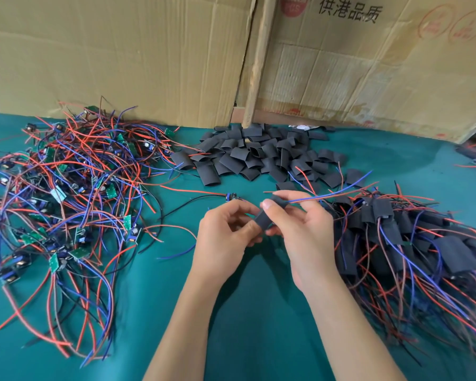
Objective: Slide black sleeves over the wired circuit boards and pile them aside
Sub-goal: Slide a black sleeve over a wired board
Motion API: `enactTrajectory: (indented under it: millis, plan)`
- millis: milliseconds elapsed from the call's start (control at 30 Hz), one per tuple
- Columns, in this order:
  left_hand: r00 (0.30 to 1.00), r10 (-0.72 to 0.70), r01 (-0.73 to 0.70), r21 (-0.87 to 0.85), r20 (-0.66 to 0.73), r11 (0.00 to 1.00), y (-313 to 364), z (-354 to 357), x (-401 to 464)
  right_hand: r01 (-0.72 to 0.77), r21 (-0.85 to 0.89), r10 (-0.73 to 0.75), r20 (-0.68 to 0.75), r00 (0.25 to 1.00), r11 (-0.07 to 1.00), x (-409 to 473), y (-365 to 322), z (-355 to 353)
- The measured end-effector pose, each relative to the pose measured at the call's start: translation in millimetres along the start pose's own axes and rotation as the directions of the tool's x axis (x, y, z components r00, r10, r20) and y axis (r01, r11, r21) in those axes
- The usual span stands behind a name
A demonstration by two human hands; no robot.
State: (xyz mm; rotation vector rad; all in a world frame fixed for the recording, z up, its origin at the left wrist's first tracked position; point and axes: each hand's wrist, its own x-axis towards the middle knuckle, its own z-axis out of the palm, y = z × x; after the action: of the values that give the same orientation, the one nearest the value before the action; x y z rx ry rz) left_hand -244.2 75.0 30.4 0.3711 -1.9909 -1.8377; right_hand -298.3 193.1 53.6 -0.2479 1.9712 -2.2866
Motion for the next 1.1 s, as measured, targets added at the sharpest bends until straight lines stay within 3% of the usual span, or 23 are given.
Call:
enactTrajectory:
  millis: [133,267,333,400,467,567,600,700,767,867,900,967,1033,1100]
  plan:
    - [1.000,0.017,-0.017,0.073,-0.004,0.997,3,1,-1,-0.049,0.055,0.048,0.024,0.999,0.997,-2,-2,2]
    - [0.997,0.006,-0.001,-0.068,0.081,0.998,9,-3,-1,-0.037,0.058,0.038,-0.018,0.999,0.998,-1,-19,-6]
    - [0.998,-0.041,0.050,-0.175,0.054,0.983,9,-4,0,0.022,-0.027,-0.025,-0.096,0.995,0.999,5,-41,-27]
    - [0.996,-0.087,0.077,-0.228,-0.032,0.971,7,-5,2,0.049,-0.241,-0.077,-0.108,0.991,0.969,9,-68,-56]
    - [0.982,-0.125,0.092,-0.223,-0.141,0.970,3,-4,5,-0.014,-0.566,-0.070,-0.127,0.989,0.824,11,-93,-87]
    - [0.943,-0.162,0.105,-0.202,-0.292,0.974,-2,-1,8,-0.157,-0.883,-0.122,-0.233,0.965,0.442,8,-120,-123]
    - [0.925,-0.166,0.099,-0.207,-0.341,0.973,-2,-1,8,-0.132,-0.914,-0.199,-0.221,0.955,0.383,7,-126,-128]
    - [0.882,-0.158,0.062,-0.223,-0.444,0.973,-1,-2,7,0.165,-0.897,-0.413,-0.021,0.911,0.409,11,-120,-82]
    - [0.856,-0.149,0.066,-0.182,-0.495,0.981,-1,-2,8,0.341,-0.852,-0.335,0.212,0.918,0.398,16,-93,-28]
    - [0.844,-0.136,0.103,-0.093,-0.519,0.990,0,-2,9,0.434,-0.844,-0.004,0.456,0.890,0.316,26,-37,32]
    - [0.842,-0.131,0.114,-0.064,-0.523,0.991,1,-3,8,0.431,-0.863,0.058,0.461,0.886,0.264,30,-21,44]
    - [0.841,-0.111,0.123,-0.014,-0.529,0.992,2,-4,6,0.432,-0.881,0.026,0.445,0.895,0.190,38,0,53]
    - [0.839,-0.087,0.121,0.029,-0.538,0.992,4,-4,5,0.405,-0.883,-0.039,0.408,0.912,0.237,45,7,52]
    - [0.846,-0.079,0.128,0.056,-0.527,0.990,3,-3,5,0.342,-0.861,-0.045,0.351,0.935,0.377,48,7,45]
